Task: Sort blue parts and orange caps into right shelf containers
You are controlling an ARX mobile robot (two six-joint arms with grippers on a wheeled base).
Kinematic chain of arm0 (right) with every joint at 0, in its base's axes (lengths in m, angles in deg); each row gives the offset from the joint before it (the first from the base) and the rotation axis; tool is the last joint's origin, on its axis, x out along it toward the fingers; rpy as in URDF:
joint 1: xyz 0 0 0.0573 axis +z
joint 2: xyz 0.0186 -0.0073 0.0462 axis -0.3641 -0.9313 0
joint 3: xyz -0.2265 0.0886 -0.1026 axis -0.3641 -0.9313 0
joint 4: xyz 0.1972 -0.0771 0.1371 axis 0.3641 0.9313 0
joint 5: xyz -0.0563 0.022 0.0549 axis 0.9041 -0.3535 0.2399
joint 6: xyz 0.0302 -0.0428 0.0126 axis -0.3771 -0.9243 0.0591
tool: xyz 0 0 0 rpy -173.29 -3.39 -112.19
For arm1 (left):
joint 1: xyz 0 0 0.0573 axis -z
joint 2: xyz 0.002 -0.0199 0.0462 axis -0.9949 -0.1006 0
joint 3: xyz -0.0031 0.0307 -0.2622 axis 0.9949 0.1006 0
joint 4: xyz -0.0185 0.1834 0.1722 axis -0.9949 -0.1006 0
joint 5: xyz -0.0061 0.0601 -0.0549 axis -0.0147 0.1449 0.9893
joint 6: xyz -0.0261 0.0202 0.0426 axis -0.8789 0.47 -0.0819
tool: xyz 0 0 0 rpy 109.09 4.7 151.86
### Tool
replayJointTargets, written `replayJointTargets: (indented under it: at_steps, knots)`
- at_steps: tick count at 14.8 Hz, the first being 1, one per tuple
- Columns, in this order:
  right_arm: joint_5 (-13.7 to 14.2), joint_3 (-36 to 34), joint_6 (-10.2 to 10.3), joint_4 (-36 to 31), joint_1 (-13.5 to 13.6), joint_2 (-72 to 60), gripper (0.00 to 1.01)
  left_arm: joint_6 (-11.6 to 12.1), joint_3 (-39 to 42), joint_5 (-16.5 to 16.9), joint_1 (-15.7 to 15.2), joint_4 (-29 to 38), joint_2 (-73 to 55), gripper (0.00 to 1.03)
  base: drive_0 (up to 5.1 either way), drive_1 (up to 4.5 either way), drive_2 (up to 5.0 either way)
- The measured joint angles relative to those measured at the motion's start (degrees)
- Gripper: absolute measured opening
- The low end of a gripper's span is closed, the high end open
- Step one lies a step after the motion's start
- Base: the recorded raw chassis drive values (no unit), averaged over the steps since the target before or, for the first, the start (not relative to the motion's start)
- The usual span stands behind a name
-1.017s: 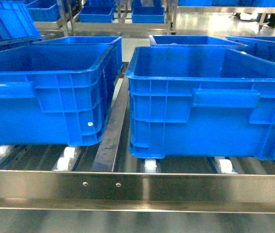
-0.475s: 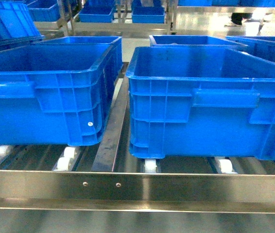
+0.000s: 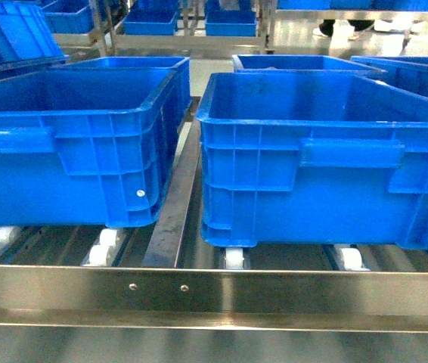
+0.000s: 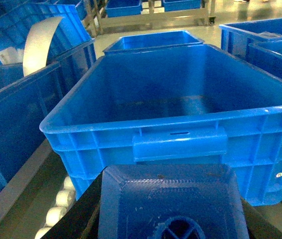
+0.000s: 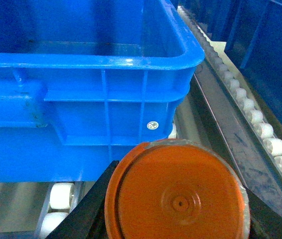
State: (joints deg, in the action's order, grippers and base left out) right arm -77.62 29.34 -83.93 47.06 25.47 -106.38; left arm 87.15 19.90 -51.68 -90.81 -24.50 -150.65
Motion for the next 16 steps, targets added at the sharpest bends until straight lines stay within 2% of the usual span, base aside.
replayJointTargets:
  at_steps: [2, 3, 4, 5, 6, 7, 8, 11, 15, 16]
  knots:
    - [0.0, 0.0, 0.0, 0.0, 0.0, 0.0, 0.45, 0.0, 0.0, 0.0, 0.0, 0.0, 0.0, 0.45, 0.0, 0.00, 0.0]
    - [-2.1, -0.6, -0.7, -3.0, -0.4, -0.3, 0.45, 0.0, 0.0, 0.0, 0.0, 0.0, 0.0, 0.45, 0.0, 0.00, 0.0]
    - [-13.1, -2.1, -3.2, -11.8, -1.7, -1.2, 0.45, 0.0, 0.0, 0.0, 0.0, 0.0, 0.0, 0.45, 0.0, 0.00, 0.0]
    - [-19.9, -1.7, -3.1, -9.5, -1.7, 2.0, 0.45, 0.0, 0.0, 0.0, 0.0, 0.0, 0.0, 0.45, 0.0, 0.00, 0.0]
    - [-22.3, -0.2, -3.0, -9.5, -0.6, 5.6, 0.45, 0.0, 0.0, 0.0, 0.0, 0.0, 0.0, 0.45, 0.0, 0.00, 0.0]
    - [-21.3, 5.2, -2.7, -13.3, 0.5, 5.1, 0.45, 0.0, 0.0, 0.0, 0.0, 0.0, 0.0, 0.45, 0.0, 0.00, 0.0]
    - [-17.4, 11.5, -2.7, -17.6, 1.7, -0.3, 0.45, 0.0, 0.0, 0.0, 0.0, 0.0, 0.0, 0.45, 0.0, 0.00, 0.0]
    - [-15.0, 17.6, -2.0, -15.2, 2.4, -6.8, 0.45, 0.0, 0.0, 0.0, 0.0, 0.0, 0.0, 0.45, 0.0, 0.00, 0.0]
    - [-14.0, 25.1, -1.5, -10.4, 3.5, -16.4, 0.61, 0.0, 0.0, 0.0, 0.0, 0.0, 0.0, 0.45, 0.0, 0.00, 0.0]
    - [-13.2, 25.7, -0.9, -10.7, 3.8, -18.5, 0.72, 0.0, 0.0, 0.0, 0.0, 0.0, 0.0, 0.45, 0.0, 0.00, 0.0]
